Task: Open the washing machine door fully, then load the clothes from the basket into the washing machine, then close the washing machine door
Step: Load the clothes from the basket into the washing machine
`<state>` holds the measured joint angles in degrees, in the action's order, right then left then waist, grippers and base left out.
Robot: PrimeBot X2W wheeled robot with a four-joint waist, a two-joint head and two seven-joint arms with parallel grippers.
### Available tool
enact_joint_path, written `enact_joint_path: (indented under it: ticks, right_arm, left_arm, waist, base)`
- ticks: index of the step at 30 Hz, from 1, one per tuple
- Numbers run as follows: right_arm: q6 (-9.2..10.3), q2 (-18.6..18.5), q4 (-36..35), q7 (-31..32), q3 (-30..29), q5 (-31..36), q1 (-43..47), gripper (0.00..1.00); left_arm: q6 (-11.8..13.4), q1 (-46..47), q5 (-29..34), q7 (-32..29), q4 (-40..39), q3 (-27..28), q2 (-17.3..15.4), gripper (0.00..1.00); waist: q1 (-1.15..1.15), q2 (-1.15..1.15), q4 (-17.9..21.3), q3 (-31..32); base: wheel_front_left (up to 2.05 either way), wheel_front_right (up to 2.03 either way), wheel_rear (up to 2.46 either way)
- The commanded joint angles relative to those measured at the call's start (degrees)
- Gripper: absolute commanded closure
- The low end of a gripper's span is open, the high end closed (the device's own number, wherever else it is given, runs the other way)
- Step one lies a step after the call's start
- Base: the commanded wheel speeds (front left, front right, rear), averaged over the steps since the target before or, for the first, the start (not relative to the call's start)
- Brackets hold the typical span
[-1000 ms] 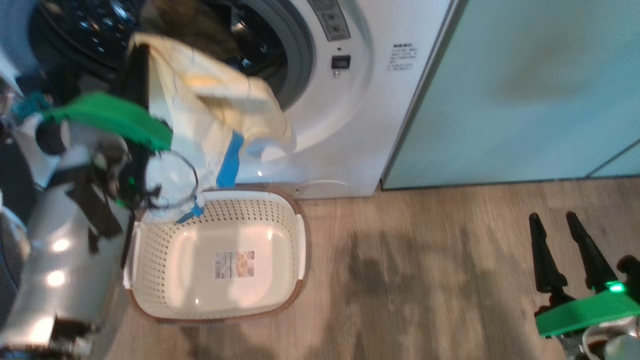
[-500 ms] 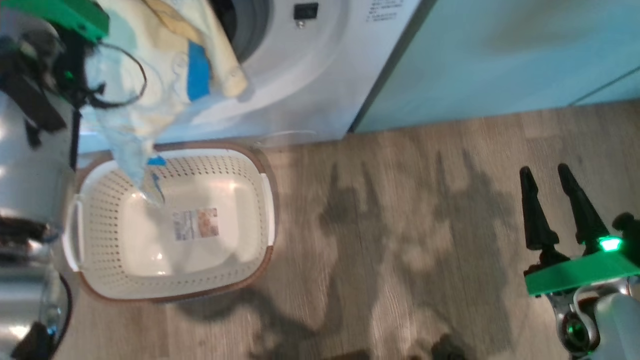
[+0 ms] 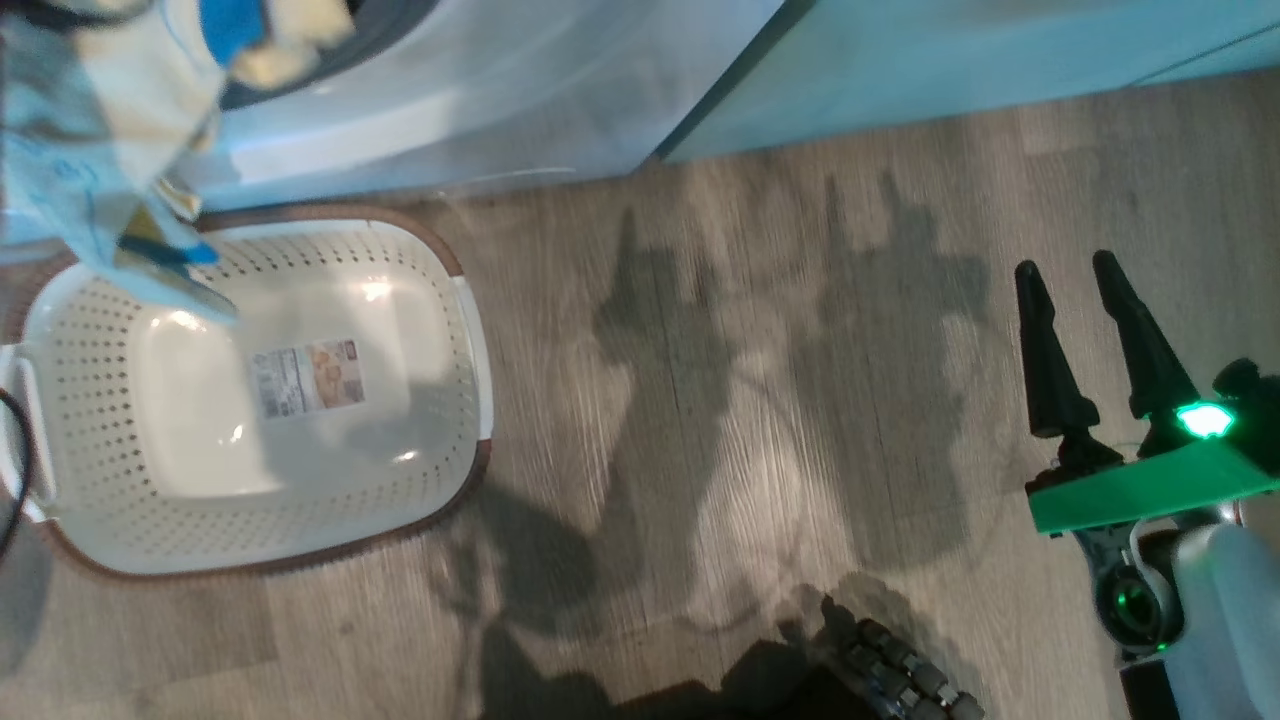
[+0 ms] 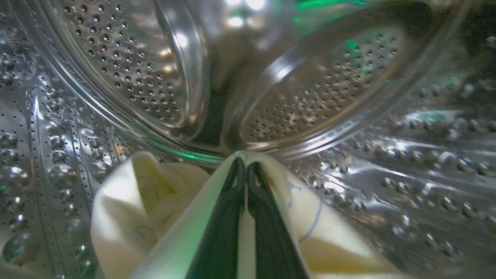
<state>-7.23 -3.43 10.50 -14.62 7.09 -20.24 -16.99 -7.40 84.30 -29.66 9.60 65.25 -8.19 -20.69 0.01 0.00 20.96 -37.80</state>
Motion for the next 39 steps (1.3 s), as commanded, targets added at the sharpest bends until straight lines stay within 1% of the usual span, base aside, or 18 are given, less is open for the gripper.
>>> enact_joint_path:
  ticks: [1, 6, 12, 14, 17, 21, 24, 26, 30, 32, 33, 34, 35, 39]
  right_arm:
    - [-0.25, -0.3, -1.7, -0.4, 0.6, -0.5, -0.1, 0.0]
    - [-0.25, 0.0, -1.8, -0.4, 0.8, -0.7, -0.6, 0.0]
    - [-0.25, 0.3, -1.9, -0.4, 1.1, -0.7, -1.3, 0.0]
    - [-0.25, 0.3, -1.9, -0.4, 1.0, -0.7, -1.4, 0.0]
    - [-0.25, 0.4, -1.9, -0.4, 1.0, -0.7, -1.7, 0.0]
    - [-0.25, 0.4, -1.9, -0.4, 1.4, -0.8, -2.1, 0.0]
    - [-0.25, 0.5, -1.7, -0.4, 1.6, -1.0, -2.3, 0.0]
    - [-0.25, 0.5, -1.6, -0.4, 1.6, -1.0, -2.3, 0.0]
    - [-0.25, 0.5, -1.5, -0.4, 1.5, -1.0, -2.2, 0.0]
    - [-0.25, 0.5, -1.4, -0.4, 1.5, -1.0, -2.3, 0.0]
    - [-0.25, 0.5, -1.3, -0.4, 1.5, -0.9, -2.4, 0.0]
    - [-0.25, 0.5, -1.3, -0.4, 1.4, -0.9, -2.4, 0.0]
    - [-0.25, 0.5, -1.3, -0.4, 1.3, -0.9, -2.3, 0.0]
    - [-0.25, 0.5, -1.1, -0.4, 0.9, -0.6, -1.9, 0.0]
  left_arm:
    - [0.0, 3.5, 0.6, 0.8, -1.0, 0.2, -3.4, 1.0]
    - [0.4, 7.9, 1.5, 3.1, 1.4, -0.5, -4.3, 1.0]
    - [0.6, 11.5, 1.8, 5.2, 0.6, 0.2, -4.9, 1.0]
    - [0.5, 12.1, 1.5, 5.3, -1.0, 1.2, -4.8, 1.0]
    - [1.0, 11.8, 2.2, 5.4, -6.0, 3.1, -4.9, 1.0]
    - [1.9, 9.8, 3.7, 5.4, -13.4, 7.2, -4.5, 1.0]
    - [1.9, 7.8, 5.4, 5.4, -17.8, 10.2, -3.8, 1.0]
    - [1.5, 6.5, 6.4, 5.4, -17.7, 10.9, -3.0, 1.0]
    - [1.0, 5.1, 8.4, 5.4, -16.6, 10.6, -2.2, 0.99]
    - [0.8, 4.3, 8.9, 5.4, -14.8, 10.5, -1.6, 0.64]
    - [0.6, 4.0, 9.2, 5.4, -13.7, 10.2, -1.3, 0.52]
    - [0.5, 3.8, 9.5, 5.4, -12.6, 9.8, -1.1, 0.13]
    - [0.4, 3.6, 9.7, 5.4, -11.7, 9.3, -0.7, 0.0]
    - [0.1, 2.6, 10.8, 5.4, -8.3, 6.5, 0.0, 0.0]
  waist:
    - [-0.01, 0.0, 0.7, -1.5]
    - [-0.01, 0.0, 1.5, -3.0]
    - [-0.01, 0.0, 2.1, -4.0]
    - [-0.01, 0.0, 2.0, -4.4]
    - [-0.01, 0.0, 1.9, -5.0]
    - [-0.01, 0.0, 2.0, -5.5]
    - [-0.01, 0.0, 1.9, -5.7]
    - [-0.01, 0.0, 1.8, -5.5]
    - [-0.01, 0.0, 1.6, -5.4]
    - [-0.01, 0.0, 1.5, -5.2]
    - [-0.01, 0.0, 1.4, -5.1]
    - [-0.01, 0.0, 1.3, -4.9]
    - [-0.01, 0.0, 1.2, -4.8]
    - [-0.01, 0.0, 0.6, -3.7]
  base:
    - [0.0, 0.0, 0.0]
    - [0.0, 0.0, 0.0]
    - [0.0, 0.0, 0.0]
    - [0.0, 0.0, 0.0]
    - [0.0, 0.0, 0.0]
    - [0.0, 0.0, 0.0]
    - [0.0, 0.0, 0.0]
    - [0.0, 0.0, 0.0]
    - [0.0, 0.0, 0.0]
    - [0.0, 0.0, 0.0]
    - [0.0, 0.0, 0.0]
    - [0.0, 0.0, 0.0]
    - [0.0, 0.0, 0.0]
    - [0.0, 0.0, 0.0]
